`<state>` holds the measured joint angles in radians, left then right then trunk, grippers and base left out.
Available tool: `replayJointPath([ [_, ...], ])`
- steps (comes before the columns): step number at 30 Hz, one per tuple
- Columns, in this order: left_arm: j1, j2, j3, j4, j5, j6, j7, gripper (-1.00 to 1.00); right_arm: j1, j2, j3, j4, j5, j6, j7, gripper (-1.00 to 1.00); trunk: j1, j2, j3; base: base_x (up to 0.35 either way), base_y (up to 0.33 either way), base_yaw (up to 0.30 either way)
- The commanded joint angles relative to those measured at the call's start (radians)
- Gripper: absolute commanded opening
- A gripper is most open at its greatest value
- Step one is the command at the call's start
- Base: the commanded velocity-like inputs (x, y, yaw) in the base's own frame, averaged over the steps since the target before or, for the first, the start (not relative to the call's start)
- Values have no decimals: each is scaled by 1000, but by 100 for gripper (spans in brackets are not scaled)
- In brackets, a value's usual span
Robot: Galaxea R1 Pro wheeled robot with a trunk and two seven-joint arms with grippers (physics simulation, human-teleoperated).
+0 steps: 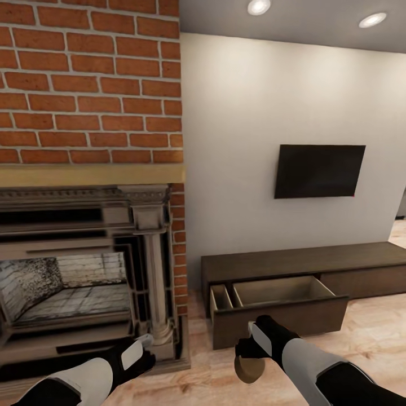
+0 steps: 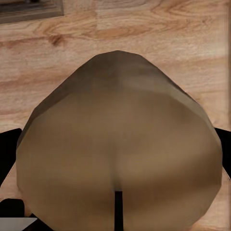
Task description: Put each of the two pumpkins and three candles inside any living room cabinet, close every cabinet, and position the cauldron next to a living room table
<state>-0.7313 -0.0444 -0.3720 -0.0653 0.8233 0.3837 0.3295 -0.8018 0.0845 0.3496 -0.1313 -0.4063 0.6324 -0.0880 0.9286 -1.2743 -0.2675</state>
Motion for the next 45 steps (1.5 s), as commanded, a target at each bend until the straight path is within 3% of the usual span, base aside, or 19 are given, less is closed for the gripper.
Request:
replayJointPath([
  [1,0,0,-8,-2,10,4,6,100,0,0,5,-2,-11,4,-8,-100,1,-1,-1,329,-24,0],
  [13,0,-18,-8,15,7,3,6,100,0,0,5,-2,-11,4,-9,-100,1,-1,-1,316,-68,0],
  [15,0,-25,-8,21,-24,3,6,100,0,0,5,-2,-11,4,-9,-100,1,-1,-1,248,-223,0],
  [21,0,-27,-8,23,-56,3,6,100,0,0,5,-2,-11,4,-9,-100,1,-1,-1,243,-235,-95],
  [31,-1,-29,-8,24,-60,3,6,100,0,0,5,-2,-11,4,-9,-100,1,-1,5,234,-264,-250],
  [45,0,-29,-8,24,-60,3,6,100,0,0,6,-3,-11,4,-9,-100,1,-1,6,222,-281,-25],
])
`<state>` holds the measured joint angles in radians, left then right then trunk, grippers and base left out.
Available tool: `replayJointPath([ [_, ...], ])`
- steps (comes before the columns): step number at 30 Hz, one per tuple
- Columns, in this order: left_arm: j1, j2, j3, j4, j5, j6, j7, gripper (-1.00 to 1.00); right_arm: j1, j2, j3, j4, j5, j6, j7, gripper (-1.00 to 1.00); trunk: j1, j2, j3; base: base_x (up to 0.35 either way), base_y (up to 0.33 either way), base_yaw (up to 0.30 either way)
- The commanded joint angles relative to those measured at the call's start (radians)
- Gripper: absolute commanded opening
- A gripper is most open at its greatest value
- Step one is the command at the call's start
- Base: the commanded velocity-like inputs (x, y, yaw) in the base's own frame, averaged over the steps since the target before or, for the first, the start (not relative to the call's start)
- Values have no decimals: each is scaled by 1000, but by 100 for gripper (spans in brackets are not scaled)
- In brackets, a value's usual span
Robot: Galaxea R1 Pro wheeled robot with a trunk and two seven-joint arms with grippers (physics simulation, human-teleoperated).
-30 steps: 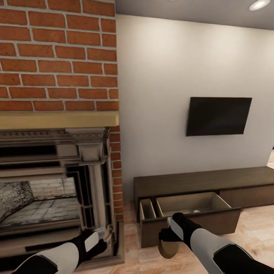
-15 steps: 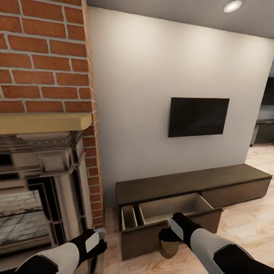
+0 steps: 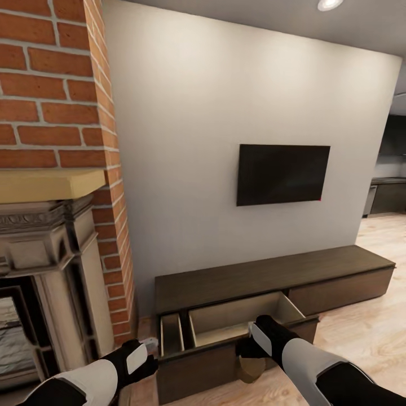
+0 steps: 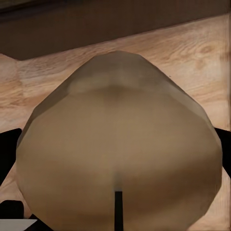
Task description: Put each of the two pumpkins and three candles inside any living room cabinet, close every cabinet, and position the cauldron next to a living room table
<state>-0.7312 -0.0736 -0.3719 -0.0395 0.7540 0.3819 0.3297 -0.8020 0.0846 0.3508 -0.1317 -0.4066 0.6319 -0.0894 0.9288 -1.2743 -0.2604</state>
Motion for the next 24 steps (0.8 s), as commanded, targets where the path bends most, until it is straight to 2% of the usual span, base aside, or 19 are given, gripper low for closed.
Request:
replayJointPath([
  [1,0,0,-8,-2,10,5,6,100,0,0,5,-3,-11,4,-7,-100,0,-1,-1,222,-282,0],
  [11,-1,0,-8,-1,9,5,6,100,0,0,4,-2,-11,4,-7,-100,0,-1,-1,192,-287,1],
  [24,0,-11,-7,0,9,5,6,100,0,0,4,-3,-11,3,-6,-100,0,-1,-17,10,-293,134],
])
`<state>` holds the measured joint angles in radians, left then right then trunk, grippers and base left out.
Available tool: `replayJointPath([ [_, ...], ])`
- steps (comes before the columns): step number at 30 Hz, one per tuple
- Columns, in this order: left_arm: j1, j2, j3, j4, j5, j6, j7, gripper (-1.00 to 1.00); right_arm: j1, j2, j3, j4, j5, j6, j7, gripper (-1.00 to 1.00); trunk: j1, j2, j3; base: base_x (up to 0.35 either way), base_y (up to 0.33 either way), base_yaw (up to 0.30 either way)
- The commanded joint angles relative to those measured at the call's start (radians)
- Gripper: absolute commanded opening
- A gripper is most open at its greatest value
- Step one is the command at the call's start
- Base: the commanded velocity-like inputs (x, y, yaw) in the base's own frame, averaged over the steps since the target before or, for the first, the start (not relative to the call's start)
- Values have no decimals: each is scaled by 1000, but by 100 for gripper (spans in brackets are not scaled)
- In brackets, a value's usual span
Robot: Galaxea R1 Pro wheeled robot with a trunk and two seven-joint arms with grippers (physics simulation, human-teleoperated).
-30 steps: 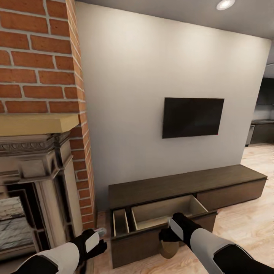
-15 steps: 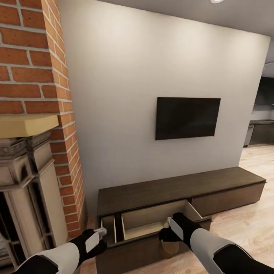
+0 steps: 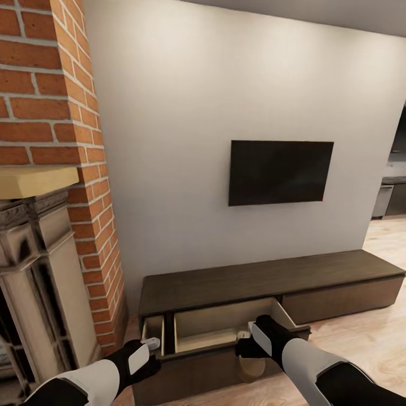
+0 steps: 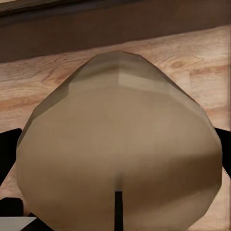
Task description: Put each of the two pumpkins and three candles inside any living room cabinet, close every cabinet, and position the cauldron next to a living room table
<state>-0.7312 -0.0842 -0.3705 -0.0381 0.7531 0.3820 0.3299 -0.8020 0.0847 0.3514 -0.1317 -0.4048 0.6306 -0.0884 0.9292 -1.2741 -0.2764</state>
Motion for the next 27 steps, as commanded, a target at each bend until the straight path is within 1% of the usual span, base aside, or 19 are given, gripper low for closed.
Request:
replayJointPath([
  [1,-1,0,-8,-2,9,4,6,100,0,0,4,-2,-12,4,-7,-100,0,-1,-3,0,-73,149],
  [5,-1,0,-8,-3,9,3,5,100,0,0,4,-2,-12,2,-7,-100,0,-1,-7,0,-36,107],
  [14,-1,0,-8,-5,12,2,3,100,0,0,7,-2,-10,-5,-4,-100,0,-1,-8,0,-4,13],
  [16,-1,0,-7,-7,13,-8,2,100,0,0,6,-2,-10,-8,-7,-100,0,-1,-8,0,0,0],
  [21,-1,0,-8,-12,17,-82,-2,100,0,0,5,-5,-9,-10,-8,-100,0,-1,-8,0,0,0],
  [24,-1,0,-7,-18,16,-88,-7,100,0,-5,4,-10,-9,-10,-7,-100,0,-1,-8,0,0,0],
  [26,-1,0,-7,-37,16,-86,-8,100,0,-8,3,-13,-8,-10,-7,-100,0,-1,-8,0,0,0],
  [27,-1,1,-7,-182,12,15,-3,100,0,-11,3,-55,-8,-9,-8,-100,0,-1,-8,0,0,0],
])
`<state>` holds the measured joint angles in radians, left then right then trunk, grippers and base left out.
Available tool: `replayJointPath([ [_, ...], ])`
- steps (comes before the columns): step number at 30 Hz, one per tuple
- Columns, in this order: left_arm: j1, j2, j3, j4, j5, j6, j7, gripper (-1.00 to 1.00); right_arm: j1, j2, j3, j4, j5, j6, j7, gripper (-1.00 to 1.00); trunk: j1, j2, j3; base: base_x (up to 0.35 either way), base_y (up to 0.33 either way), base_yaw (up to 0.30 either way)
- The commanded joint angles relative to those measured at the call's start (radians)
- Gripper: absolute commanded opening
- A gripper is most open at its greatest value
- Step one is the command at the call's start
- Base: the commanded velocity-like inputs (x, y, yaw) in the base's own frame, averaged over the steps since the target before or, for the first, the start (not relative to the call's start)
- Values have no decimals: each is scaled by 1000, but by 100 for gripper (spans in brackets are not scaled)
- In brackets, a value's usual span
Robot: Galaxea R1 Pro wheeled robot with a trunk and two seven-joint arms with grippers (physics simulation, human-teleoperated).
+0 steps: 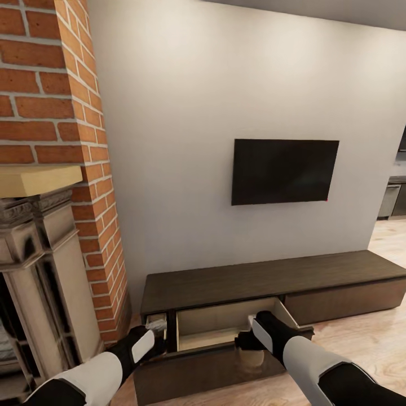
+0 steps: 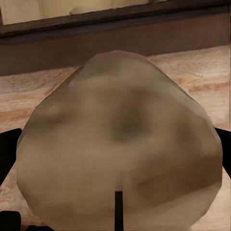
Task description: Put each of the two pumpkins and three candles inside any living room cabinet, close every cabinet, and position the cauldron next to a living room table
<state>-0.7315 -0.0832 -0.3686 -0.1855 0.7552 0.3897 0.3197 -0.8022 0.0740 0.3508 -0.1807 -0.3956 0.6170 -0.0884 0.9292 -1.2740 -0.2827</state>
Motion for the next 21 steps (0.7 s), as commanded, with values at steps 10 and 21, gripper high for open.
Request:
replayJointPath([
  [10,-1,-19,-10,-234,6,150,22,100,-5,-1,4,-107,-14,19,-14,-100,0,-1,-12,65,-109,0],
  [21,0,-46,-10,-233,-5,153,30,100,-23,-9,4,-109,-12,62,-16,-100,0,-1,-29,96,-318,0],
])
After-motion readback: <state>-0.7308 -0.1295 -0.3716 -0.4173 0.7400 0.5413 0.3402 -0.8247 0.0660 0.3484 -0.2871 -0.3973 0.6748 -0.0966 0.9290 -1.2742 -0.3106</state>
